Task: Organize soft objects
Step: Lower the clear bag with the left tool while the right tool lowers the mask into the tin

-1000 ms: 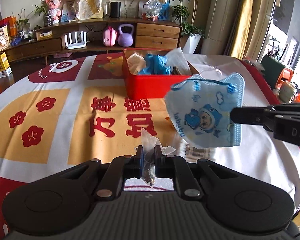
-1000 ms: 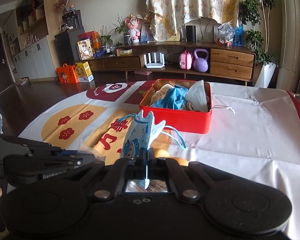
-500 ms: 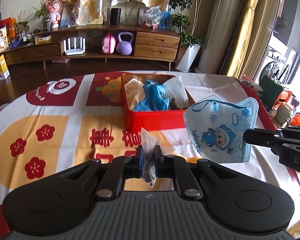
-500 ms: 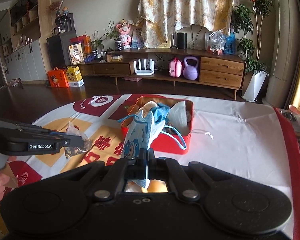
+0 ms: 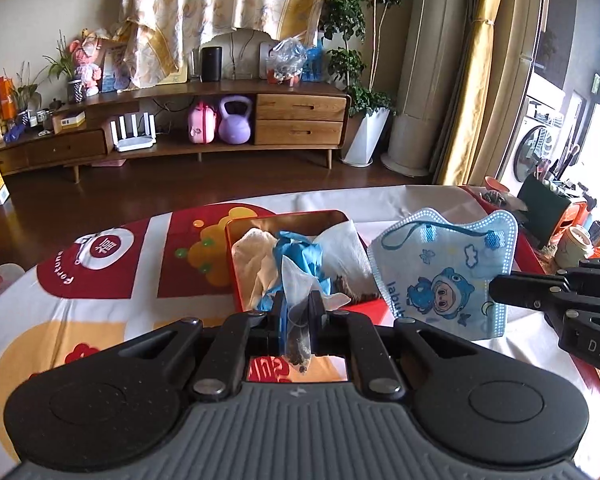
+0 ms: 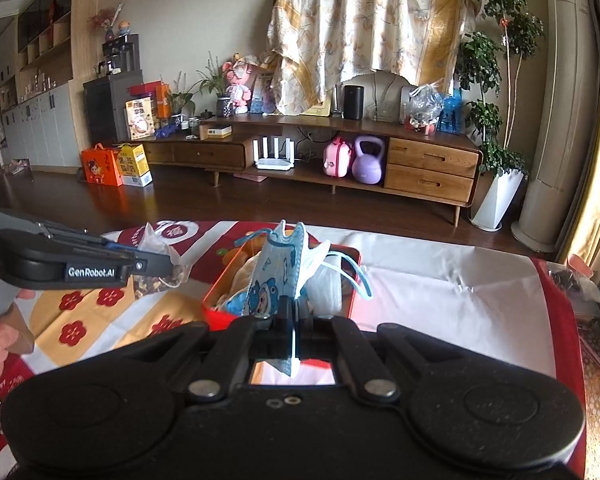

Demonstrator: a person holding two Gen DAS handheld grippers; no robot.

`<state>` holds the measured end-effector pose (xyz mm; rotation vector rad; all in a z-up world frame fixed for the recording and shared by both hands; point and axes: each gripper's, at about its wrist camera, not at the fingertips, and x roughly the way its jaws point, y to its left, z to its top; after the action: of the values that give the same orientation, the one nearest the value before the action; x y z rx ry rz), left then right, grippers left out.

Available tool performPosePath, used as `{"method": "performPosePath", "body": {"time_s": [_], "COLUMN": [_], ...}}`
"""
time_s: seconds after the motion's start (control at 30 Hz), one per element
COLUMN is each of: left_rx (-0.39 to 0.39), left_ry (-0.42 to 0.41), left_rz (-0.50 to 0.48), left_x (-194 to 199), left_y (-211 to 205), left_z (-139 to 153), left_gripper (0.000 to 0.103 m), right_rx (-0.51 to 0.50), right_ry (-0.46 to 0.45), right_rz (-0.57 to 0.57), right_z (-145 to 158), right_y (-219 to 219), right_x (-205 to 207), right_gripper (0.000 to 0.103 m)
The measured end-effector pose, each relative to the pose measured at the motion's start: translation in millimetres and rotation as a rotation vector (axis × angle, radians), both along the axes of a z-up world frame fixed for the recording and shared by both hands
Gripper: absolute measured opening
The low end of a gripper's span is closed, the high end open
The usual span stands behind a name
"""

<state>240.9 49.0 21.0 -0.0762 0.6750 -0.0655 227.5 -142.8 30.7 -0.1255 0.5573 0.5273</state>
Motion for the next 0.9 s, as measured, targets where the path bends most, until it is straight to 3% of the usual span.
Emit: {"method": "performPosePath", "body": {"time_s": [0.47,0.9], "left_rx": [-0.036,0.019], "left_ry": [0.044,0.084], "left_rz": [0.035,0.047], "left_x": [81.1,143.8], "left_y": [4.7,-3.6], "left_z": [-37.2,-68.0], "left_gripper": [0.010,0.010], "right_rx": [0.019,0.029], "right_ry": [0.042,0.107], "right_rz": [-0.048,-0.094], "right_z": [-31.6,-64.3], "right_y": [10.2,22.1], "right_x": [65.8,115.2], "right_gripper": [0.000,0.000]}}
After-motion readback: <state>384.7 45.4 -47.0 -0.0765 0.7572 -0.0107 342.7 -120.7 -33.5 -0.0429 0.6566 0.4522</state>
